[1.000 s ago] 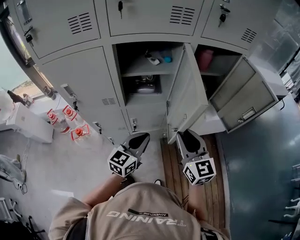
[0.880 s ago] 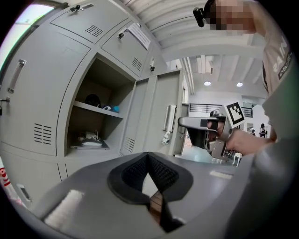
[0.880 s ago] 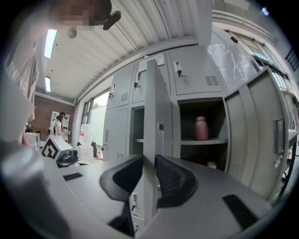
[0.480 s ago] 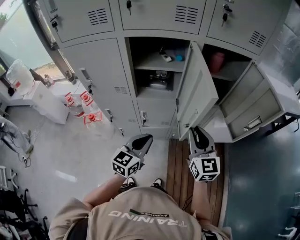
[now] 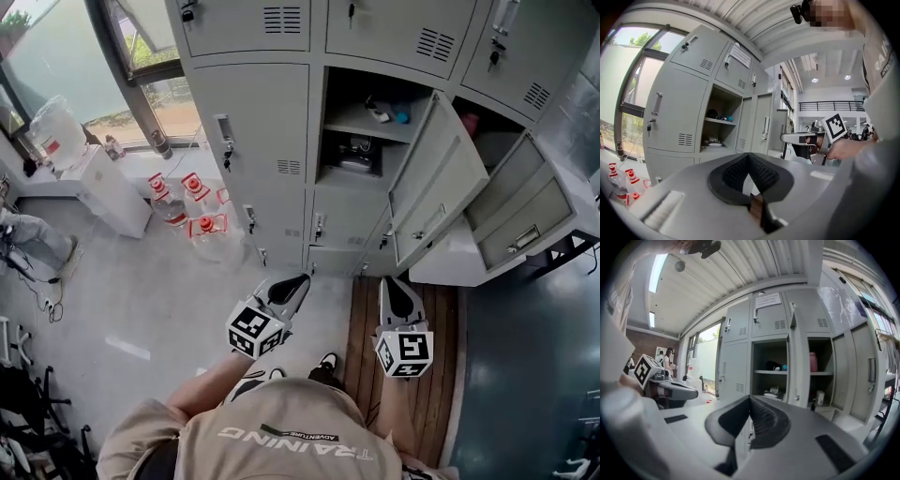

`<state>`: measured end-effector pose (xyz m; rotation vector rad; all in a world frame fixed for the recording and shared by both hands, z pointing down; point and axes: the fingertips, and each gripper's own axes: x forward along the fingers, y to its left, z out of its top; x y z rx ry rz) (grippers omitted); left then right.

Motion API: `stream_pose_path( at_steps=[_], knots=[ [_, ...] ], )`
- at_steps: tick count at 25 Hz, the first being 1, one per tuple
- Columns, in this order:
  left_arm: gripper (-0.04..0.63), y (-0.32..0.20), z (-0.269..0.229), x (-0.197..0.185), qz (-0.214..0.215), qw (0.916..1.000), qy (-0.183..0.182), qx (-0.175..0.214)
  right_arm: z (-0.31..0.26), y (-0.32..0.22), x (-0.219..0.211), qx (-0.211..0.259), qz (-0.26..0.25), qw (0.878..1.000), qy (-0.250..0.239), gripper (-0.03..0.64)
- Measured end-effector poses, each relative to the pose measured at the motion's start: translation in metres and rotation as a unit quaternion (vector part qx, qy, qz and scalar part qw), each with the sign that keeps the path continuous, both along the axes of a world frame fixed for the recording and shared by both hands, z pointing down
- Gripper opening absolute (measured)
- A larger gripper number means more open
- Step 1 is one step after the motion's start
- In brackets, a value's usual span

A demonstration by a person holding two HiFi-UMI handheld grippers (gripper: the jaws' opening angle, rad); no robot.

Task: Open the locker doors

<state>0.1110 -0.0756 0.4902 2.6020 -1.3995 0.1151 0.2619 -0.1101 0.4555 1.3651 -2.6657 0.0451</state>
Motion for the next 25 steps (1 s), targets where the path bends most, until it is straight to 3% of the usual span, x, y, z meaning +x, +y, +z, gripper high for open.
stream_pose_path(
  at_steps=[4,11,17,21,25],
  knots=[
    [0.008,0.036,0.009,-0.053,-0.017,0.9998,0.003,-0.012,0.009,0.037,-0.058,-0.011,-0.019,1.0,0.004,0.011],
    [0.008,0.045,0.009,-0.145,-0.056,0.9985,0.003,0.0,0.015,0.045,-0.145,-0.008,-0.047,0.999,0.011,0.011],
    [0.008,-0.016,0.016,-0.203,-0.09,0.9958,-0.009,0.013,0.032,-0.022,-0.208,-0.008,-0.088,0.995,-0.038,0.011],
    [0.008,-0.061,0.02,-0.246,-0.11,0.9937,-0.018,0.007,0.03,-0.069,-0.268,-0.018,-0.136,0.986,-0.092,0.011],
    [0.008,-0.104,0.011,-0.276,-0.128,0.9915,-0.019,0.013,0.022,-0.107,-0.324,-0.007,-0.171,0.982,-0.075,0.011]
  ],
)
